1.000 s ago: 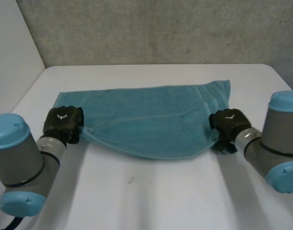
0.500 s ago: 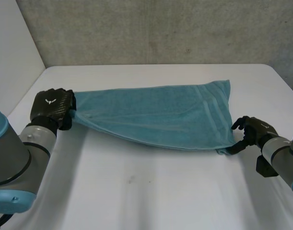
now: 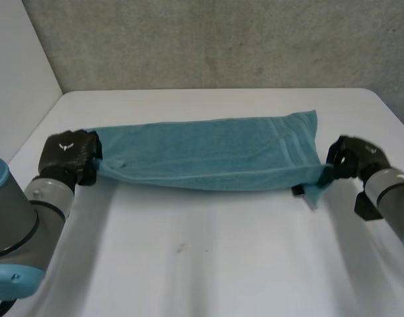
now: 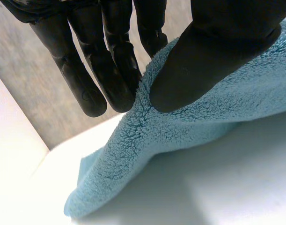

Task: Fold the laundry

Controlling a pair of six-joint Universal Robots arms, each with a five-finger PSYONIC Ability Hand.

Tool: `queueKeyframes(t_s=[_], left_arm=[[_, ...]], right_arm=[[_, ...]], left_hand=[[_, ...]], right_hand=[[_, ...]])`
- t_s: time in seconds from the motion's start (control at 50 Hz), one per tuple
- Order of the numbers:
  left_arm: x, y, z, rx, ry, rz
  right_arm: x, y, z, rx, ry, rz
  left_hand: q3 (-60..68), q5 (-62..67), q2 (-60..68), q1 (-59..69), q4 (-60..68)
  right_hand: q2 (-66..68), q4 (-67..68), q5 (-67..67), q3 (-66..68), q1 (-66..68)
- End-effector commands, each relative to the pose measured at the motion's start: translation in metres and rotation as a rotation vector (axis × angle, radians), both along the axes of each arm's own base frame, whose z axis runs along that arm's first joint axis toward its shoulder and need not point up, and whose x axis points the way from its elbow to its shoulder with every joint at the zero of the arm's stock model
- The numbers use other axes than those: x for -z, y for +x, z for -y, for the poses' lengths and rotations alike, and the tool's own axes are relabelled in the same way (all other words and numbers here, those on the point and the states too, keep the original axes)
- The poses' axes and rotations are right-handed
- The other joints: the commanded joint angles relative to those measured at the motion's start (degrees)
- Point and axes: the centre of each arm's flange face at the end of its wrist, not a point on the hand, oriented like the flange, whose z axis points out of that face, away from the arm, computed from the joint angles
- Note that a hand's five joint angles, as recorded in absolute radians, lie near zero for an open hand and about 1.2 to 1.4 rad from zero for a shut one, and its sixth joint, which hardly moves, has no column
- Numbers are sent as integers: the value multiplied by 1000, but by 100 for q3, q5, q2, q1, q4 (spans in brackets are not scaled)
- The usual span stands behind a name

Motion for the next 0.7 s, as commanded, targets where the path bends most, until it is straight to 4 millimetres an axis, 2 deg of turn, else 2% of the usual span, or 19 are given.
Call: queueKeyframes(t_s=[0.02,0.04,0.06,0.08,0.1,0.12,0.18,0.22,0.24,0.28,0.34,0.38,0.42,0.46,0.5,0.58,0.62,0.7], left_arm=[[25,2,-23,18,152,49],[29,1,-29,26,181,60],[32,-1,-36,42,212,74],[32,-1,-36,42,212,75],[33,-4,-44,65,237,91],[32,-8,-50,87,250,103],[28,-10,-53,99,258,107],[13,-12,-51,103,226,97],[13,-12,-51,103,226,97],[-4,-14,-42,102,170,82],[-10,-16,-36,111,143,85],[-23,-17,-21,147,72,142],[-26,-17,-13,174,43,190],[-22,-21,-8,223,32,242],[-7,-25,5,297,27,356],[8,-31,15,349,11,473],[25,-33,25,382,16,579],[37,-35,32,411,27,653]], right_arm=[[-38,3,-5,-55,-154,-137],[-37,3,-4,-66,-165,-189],[-36,3,-4,-77,-176,-242],[-36,3,-4,-77,-176,-243],[-34,3,-6,-84,-180,-292],[-32,4,-7,-101,-187,-332],[-26,10,-11,-132,-188,-378],[-23,14,-11,-145,-193,-387],[-23,14,-12,-146,-193,-388],[-17,16,-10,-154,-198,-396],[-14,18,-11,-162,-196,-399],[-13,18,-11,-163,-191,-401],[-12,18,-12,-164,-186,-401],[-11,19,-14,-174,-183,-400],[-8,21,-17,-186,-180,-400],[-8,23,-18,-193,-176,-399],[-6,23,-20,-195,-169,-400],[-4,23,-22,-201,-166,-408]], left_hand=[[1029,1104,1022,1209,1027],[1029,1104,1022,1209,1027],[-950,-875,-957,-771,-953],[-970,-895,-977,-790,-973],[-3202,-3127,-3209,-3022,-3204],[-3957,-3882,-3964,-3777,-3959],[-4334,-4259,-4342,-4155,-4337],[-5172,-5098,-5180,-4993,-5175],[-5175,-5100,-5183,-4996,-5178],[-5175,-5100,-5183,-4996,-5178],[-5159,-5084,-5166,-4979,-5161],[-5091,-5017,-5099,-4912,-5094],[-5008,-4933,-5015,-4829,-5011],[-4940,-4865,-4947,-4760,-4943],[-4790,-4715,-4797,-4610,-4792],[-4402,-4327,-4409,-4222,-4404],[-4368,-4293,-4375,-4189,-4371],[-4452,-4377,-4459,-4272,-4454]], right_hand=[[1242,1179,1375,1228,2347],[1242,1179,1375,1228,2347],[1242,1179,1375,1228,2347],[1242,1179,1375,1228,2347],[1242,1179,1375,1228,2347],[1242,1179,1375,1228,2347],[1242,1179,1375,1228,2347],[1242,1179,1375,1228,2347],[1242,1179,1375,1228,2347],[1242,1179,1375,1228,2347],[1242,1179,1375,1228,2347],[1242,1179,1375,1228,2347],[1242,1179,1375,1228,2347],[1242,1179,1375,1228,2347],[1242,1179,1375,1228,2347],[1242,1179,1375,1228,2347],[1242,1179,1375,1228,2347],[1242,1179,1375,1228,2347]])
